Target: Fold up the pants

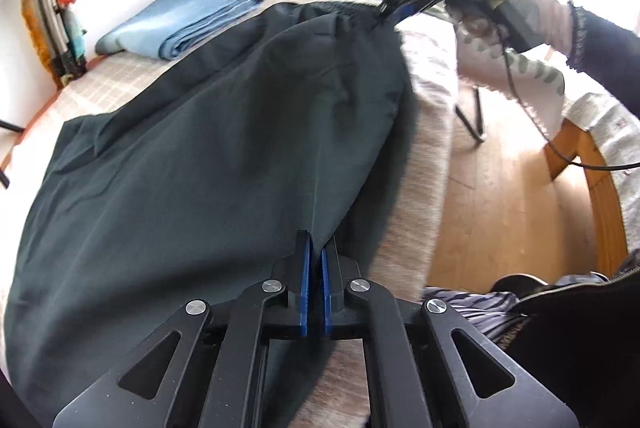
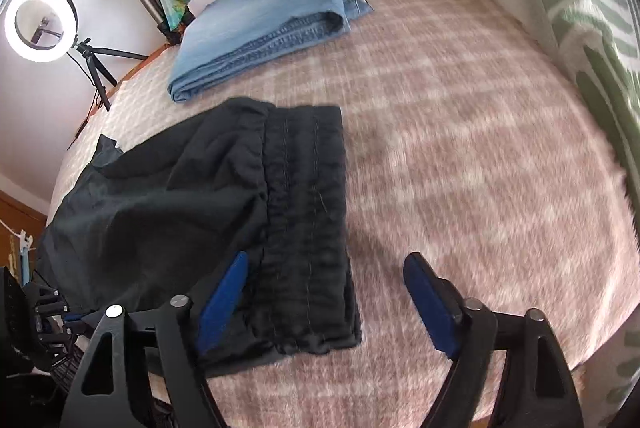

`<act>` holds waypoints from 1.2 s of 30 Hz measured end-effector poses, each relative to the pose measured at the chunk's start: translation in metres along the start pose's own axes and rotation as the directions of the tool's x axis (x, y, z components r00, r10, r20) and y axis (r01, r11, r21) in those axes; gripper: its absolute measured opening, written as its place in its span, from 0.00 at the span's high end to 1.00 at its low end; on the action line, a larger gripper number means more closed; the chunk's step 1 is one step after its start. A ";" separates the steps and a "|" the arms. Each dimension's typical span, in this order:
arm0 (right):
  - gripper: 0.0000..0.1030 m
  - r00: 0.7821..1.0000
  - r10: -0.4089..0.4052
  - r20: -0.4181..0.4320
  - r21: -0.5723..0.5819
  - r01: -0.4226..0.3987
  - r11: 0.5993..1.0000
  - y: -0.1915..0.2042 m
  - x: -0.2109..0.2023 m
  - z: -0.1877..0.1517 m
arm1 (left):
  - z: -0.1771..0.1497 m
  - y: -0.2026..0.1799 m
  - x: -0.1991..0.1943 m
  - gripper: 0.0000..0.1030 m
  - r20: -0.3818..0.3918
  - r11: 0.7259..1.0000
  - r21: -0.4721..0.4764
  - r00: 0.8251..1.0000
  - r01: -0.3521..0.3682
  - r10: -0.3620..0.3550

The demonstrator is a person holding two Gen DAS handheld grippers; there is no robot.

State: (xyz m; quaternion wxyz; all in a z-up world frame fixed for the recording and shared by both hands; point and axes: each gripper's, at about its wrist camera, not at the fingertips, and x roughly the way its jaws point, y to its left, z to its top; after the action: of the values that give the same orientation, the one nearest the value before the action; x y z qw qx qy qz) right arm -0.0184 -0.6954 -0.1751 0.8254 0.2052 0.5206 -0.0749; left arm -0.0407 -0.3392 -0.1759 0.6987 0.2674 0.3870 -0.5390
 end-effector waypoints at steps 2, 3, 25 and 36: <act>0.57 1.000 0.020 -0.016 0.014 -0.020 1.000 0.003 0.005 -0.006 | 0.000 -0.005 0.000 0.97 -0.007 1.000 0.016 1.000 0.007 -0.007; 0.61 1.000 0.004 -0.002 0.014 -0.004 1.000 0.005 0.004 -0.008 | -0.001 -0.006 0.001 0.97 -0.009 1.000 0.019 1.000 0.005 -0.004; 0.35 0.963 -0.104 0.249 -0.019 0.112 0.994 0.062 -0.067 -0.031 | -0.071 0.105 -0.194 0.54 0.170 0.828 -0.552 0.958 -0.101 0.231; 0.35 0.954 0.068 0.293 -0.166 -0.019 0.986 0.167 -0.069 -0.028 | -0.174 0.170 -0.354 0.47 0.158 0.576 -0.793 0.845 -0.199 0.511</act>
State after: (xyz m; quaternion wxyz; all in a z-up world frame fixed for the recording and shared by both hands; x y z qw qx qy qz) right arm -0.0162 -0.5387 -0.0809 0.9095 0.1357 0.3903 -0.0444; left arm 0.0368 0.0387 0.0138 0.8997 -0.0787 0.3714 -0.2153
